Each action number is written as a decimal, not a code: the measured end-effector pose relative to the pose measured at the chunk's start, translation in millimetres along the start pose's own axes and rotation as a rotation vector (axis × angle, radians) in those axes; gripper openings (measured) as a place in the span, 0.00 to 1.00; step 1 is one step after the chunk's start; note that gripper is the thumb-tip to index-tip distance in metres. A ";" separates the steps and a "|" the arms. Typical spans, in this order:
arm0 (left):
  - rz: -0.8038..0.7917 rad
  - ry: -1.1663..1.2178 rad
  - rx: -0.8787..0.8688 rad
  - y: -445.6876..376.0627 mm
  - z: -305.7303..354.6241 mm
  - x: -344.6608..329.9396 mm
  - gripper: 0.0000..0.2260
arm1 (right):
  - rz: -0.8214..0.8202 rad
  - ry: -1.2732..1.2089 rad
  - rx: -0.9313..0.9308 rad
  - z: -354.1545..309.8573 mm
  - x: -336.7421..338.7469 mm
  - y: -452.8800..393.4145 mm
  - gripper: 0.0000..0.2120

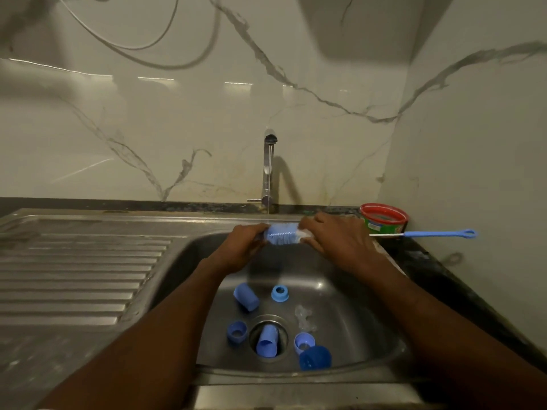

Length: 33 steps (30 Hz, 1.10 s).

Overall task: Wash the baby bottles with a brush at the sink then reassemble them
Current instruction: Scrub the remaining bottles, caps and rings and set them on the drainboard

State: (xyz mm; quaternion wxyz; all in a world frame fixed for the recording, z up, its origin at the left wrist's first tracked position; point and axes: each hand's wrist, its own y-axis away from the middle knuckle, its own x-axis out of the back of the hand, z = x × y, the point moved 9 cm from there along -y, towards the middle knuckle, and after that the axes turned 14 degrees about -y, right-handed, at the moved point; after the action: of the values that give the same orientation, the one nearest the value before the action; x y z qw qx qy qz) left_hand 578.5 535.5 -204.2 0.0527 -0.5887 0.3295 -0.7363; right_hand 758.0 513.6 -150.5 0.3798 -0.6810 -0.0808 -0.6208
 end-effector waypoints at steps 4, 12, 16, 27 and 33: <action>0.044 -0.034 -0.051 -0.3 3.5 5.5 0.14 | -0.018 -0.144 -0.219 11.0 -5.4 -0.8 0.15; 0.105 -0.117 -0.041 -6.1 10.5 4.7 0.15 | -0.121 -0.475 -0.504 32.8 -15.6 10.7 0.23; 0.020 -0.050 -0.024 -3.0 -2.5 -8.5 0.15 | -0.062 -0.093 0.032 -2.8 -3.9 1.8 0.31; 0.100 -0.131 -0.163 -4.0 15.5 11.9 0.13 | -0.260 -0.855 -0.582 25.2 -26.5 8.6 0.09; 0.056 -0.042 -0.166 -4.1 22.2 2.3 0.15 | -0.120 -0.494 -0.415 32.3 -10.1 7.4 0.25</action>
State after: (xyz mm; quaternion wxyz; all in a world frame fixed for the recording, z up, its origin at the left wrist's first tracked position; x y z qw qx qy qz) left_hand 599.1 528.3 -198.1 0.0310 -0.5968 0.4045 -0.6923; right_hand 785.4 532.0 -160.8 0.1644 -0.8681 -0.0822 -0.4611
